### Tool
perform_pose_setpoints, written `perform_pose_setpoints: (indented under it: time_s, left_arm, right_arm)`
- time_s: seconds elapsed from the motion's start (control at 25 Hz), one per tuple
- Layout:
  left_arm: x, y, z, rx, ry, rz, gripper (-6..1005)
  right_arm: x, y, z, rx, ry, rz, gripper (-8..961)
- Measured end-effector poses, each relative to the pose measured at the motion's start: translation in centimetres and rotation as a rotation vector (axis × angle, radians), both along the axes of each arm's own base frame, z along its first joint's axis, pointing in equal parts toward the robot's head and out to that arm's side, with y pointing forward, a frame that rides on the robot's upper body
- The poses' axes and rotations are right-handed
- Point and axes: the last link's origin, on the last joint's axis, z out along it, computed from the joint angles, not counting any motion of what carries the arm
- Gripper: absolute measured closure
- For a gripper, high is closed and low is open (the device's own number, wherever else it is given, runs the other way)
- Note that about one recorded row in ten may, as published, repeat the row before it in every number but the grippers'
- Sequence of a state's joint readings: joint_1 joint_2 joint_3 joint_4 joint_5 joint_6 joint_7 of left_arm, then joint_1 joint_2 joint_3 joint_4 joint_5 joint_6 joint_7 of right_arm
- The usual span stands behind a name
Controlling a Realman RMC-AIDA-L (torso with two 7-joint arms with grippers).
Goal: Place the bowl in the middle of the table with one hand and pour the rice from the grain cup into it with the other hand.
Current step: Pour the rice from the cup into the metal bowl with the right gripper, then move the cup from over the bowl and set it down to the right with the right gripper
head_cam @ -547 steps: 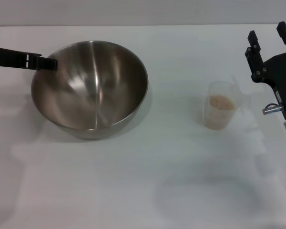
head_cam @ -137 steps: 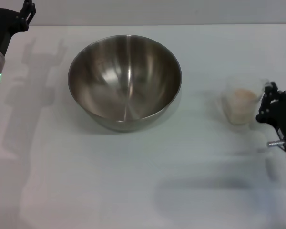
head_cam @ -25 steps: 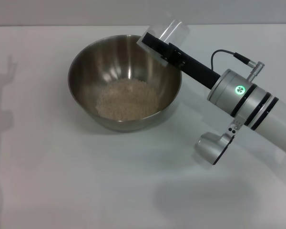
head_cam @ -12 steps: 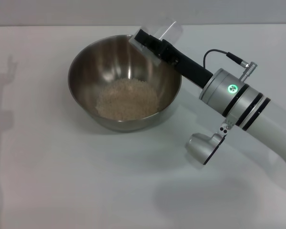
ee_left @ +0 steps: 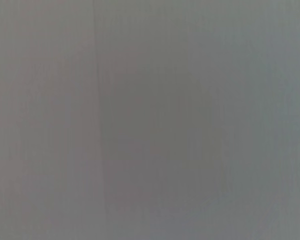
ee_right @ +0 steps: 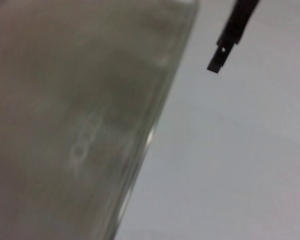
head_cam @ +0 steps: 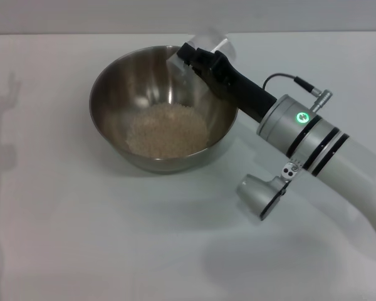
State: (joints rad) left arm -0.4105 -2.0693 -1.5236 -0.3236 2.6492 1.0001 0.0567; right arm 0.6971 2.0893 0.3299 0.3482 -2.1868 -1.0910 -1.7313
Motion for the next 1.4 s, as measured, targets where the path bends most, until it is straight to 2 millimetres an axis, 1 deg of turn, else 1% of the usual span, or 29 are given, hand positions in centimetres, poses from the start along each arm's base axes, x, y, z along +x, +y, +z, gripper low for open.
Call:
perform_pose_setpoints:
  time_s: [0.08, 0.16, 0.2, 0.24, 0.36, 0.4, 0.44, 0.48, 0.52, 0.56, 0.6, 0.64, 0.68, 0.72, 0.8, 0.84, 0.88, 0.92, 0.96, 1.0, 1.04, 1.08, 1.12, 1.16, 1.2, 1.24, 1.28, 1.36, 1.4]
  left_arm:
    - [0.0, 0.0, 0.1, 0.002, -0.001, 0.001, 170]
    - [0.0, 0.0, 0.1, 0.003, -0.001, 0.0, 170]
    - [0.1, 0.2, 0.1, 0.003, -0.002, -0.001, 170]
    - [0.2, 0.2, 0.1, 0.003, -0.002, -0.002, 170]
    - [0.3, 0.4, 0.0, 0.0, -0.003, -0.003, 170]
    - [0.4, 0.5, 0.0, -0.001, -0.003, -0.008, 170]
    - [0.4, 0.5, 0.0, -0.001, -0.003, -0.008, 170]
    - [0.6, 0.6, 0.0, -0.001, -0.003, -0.011, 170]
    - [0.6, 0.7, 0.0, -0.003, -0.002, -0.013, 170]
    - [0.7, 0.7, 0.0, -0.004, -0.002, -0.015, 170]
    - [0.7, 0.7, -0.1, -0.005, -0.001, -0.016, 170]
    - [0.7, 0.7, -0.1, -0.005, -0.001, -0.016, 170]
    - [0.7, 0.7, -0.1, -0.006, -0.001, -0.017, 170]
    - [0.7, 0.7, -0.1, -0.006, -0.001, -0.017, 170]
    - [0.8, 0.8, -0.1, -0.006, -0.001, -0.019, 170]
    - [0.8, 0.8, -0.1, -0.006, -0.001, -0.019, 170]
    - [0.8, 0.8, -0.2, -0.007, -0.001, -0.02, 170]
    - [0.8, 0.8, -0.2, -0.007, -0.001, -0.02, 170]
    - [0.8, 0.8, -0.2, -0.007, -0.001, -0.02, 170]
    - [0.8, 0.8, -0.2, -0.008, -0.001, -0.02, 170]
    - [0.8, 0.8, -0.2, -0.008, -0.001, -0.02, 170]
    - [0.9, 0.8, -0.3, -0.013, 0.002, -0.023, 170]
    - [0.9, 0.8, -0.3, -0.013, 0.002, -0.023, 170]
    - [1.0, 0.8, -0.4, -0.019, 0.007, -0.029, 170]
    - [1.4, 0.8, -0.8, -0.035, 0.019, -0.049, 170]
    - [1.4, 0.8, -0.8, -0.035, 0.019, -0.049, 170]
    - [1.6, 0.8, -1.0, -0.042, 0.024, -0.058, 170]
    - [1.7, 0.7, -1.1, -0.047, 0.028, -0.067, 170]
    - [1.8, 0.7, -1.1, -0.048, 0.028, -0.069, 170]
  right_arm:
    - [-0.2, -0.2, -0.1, -0.02, 0.087, -0.077, 943]
    - [-0.3, -0.1, 0.0, -0.022, 0.12, -0.103, 943]
    - [-0.6, 0.0, 0.2, -0.024, 0.19, -0.149, 943]
    - [-0.6, 0.0, 0.2, -0.024, 0.19, -0.149, 943]
    - [-0.9, -0.1, 0.3, -0.053, 0.29, -0.21, 943]
    - [-1.0, -0.2, 0.5, -0.073, 0.353, -0.243, 943]
    - [-1.0, -0.2, 0.5, -0.073, 0.353, -0.243, 943]
    - [-0.9, -0.2, 0.7, -0.088, 0.416, -0.276, 943]
    - [-0.9, -0.2, 0.7, -0.088, 0.416, -0.276, 943]
    - [-1.0, -0.2, 0.8, -0.103, 0.456, -0.294, 943]
    - [-1.2, -0.2, 1.0, -0.141, 0.554, -0.335, 943]
    - [-1.2, -0.2, 1.0, -0.141, 0.554, -0.335, 943]
    - [-1.2, -0.2, 1.3, -0.176, 0.658, -0.38, 943]
    - [-1.2, -0.2, 1.3, -0.176, 0.658, -0.38, 943]
    - [-1.0, 0.0, 1.6, -0.219, 0.779, -0.435, 943]
    - [-1.0, 0.0, 1.6, -0.219, 0.779, -0.435, 943]
    - [-0.8, 0.0, 1.7, -0.246, 0.839, -0.463, 944]
    - [-0.8, 0.0, 1.7, -0.246, 0.839, -0.463, 944]
    - [-0.7, 0.0, 1.9, -0.262, 0.887, -0.479, 944]
    - [-0.5, 0.1, 2.5, -0.28, 0.99, -0.503, 944]
    - [-0.5, 0.1, 2.5, -0.28, 0.99, -0.503, 944]
    - [0.0, 0.3, 3.5, -0.287, 1.106, -0.524, 944]
    - [0.0, 0.3, 3.5, -0.287, 1.106, -0.524, 944]
    - [0.3, 0.3, 3.8, -0.285, 1.148, -0.531, 944]
    - [1.1, 0.4, 4.7, -0.272, 1.242, -0.555, 944]
    - [1.1, 0.4, 4.7, -0.272, 1.242, -0.555, 944]
    - [1.6, 0.4, 5.0, -0.264, 1.279, -0.568, 944]
    - [2.5, 0.5, 5.7, -0.244, 1.373, -0.602, 944]
    - [3.4, 0.6, 6.2, -0.214, 1.443, -0.635, 944]
